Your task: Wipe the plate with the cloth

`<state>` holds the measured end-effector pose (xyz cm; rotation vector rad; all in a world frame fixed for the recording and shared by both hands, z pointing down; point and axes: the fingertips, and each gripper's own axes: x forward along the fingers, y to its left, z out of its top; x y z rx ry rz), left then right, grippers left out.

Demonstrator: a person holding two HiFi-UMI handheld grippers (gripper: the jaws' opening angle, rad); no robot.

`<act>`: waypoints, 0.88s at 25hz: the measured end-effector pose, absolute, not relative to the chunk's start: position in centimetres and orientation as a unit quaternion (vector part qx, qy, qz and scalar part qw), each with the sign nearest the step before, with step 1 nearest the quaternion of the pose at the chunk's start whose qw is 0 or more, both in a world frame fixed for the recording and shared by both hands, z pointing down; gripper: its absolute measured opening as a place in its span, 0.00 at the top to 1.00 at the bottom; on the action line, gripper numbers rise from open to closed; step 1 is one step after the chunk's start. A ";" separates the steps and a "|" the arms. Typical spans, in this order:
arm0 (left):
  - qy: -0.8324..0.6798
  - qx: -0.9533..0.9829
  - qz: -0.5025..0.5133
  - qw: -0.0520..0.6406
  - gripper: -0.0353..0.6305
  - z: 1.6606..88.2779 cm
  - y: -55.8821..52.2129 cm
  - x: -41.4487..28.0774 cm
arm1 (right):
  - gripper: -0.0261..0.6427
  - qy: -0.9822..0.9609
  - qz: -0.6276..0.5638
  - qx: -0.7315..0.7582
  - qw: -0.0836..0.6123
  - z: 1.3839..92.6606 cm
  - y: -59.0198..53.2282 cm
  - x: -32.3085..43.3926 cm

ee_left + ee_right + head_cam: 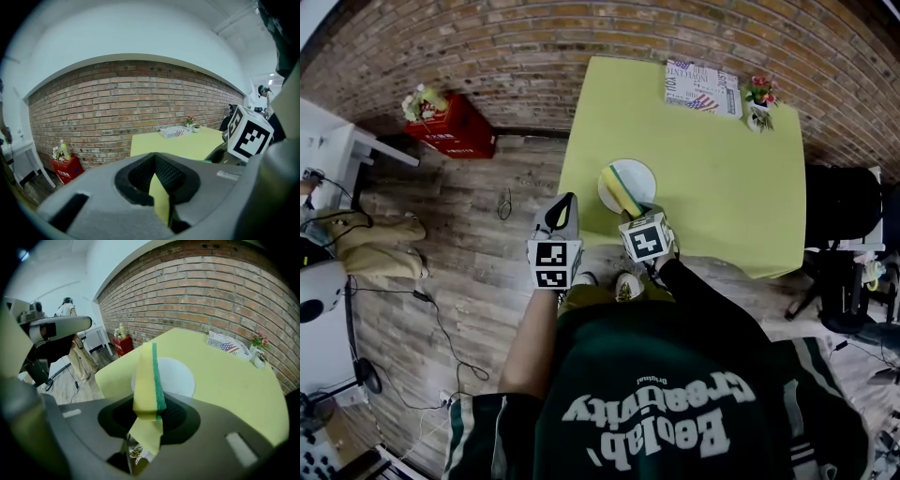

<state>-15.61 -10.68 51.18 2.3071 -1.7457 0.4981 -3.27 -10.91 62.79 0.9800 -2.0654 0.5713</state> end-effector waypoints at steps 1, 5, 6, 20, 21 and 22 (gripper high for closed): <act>-0.589 0.784 0.169 0.102 0.94 51.2 -10.8 -15.3 | 0.78 -0.807 0.224 0.389 0.384 62.8 -11.0 -2.8; -0.579 0.791 0.169 0.099 0.94 51.2 -11.1 -14.1 | 0.78 -0.794 0.229 0.412 0.384 62.8 -11.6 -0.6; -0.578 0.792 0.169 0.099 0.94 51.2 -11.2 -13.9 | 0.78 -0.790 0.230 0.418 0.384 62.8 -11.7 0.0; -0.555 0.809 0.168 0.095 0.94 51.3 -12.2 -10.7 | 0.78 -0.759 0.228 0.474 0.384 62.7 -12.4 6.1; -0.554 0.810 0.168 0.095 0.94 51.3 -12.2 -10.5 | 0.78 -0.760 0.228 0.473 0.383 62.7 -12.3 6.1; -0.553 0.810 0.168 0.095 0.94 51.3 -12.2 -10.4 | 0.78 -0.762 0.227 0.473 0.380 62.5 -12.3 6.1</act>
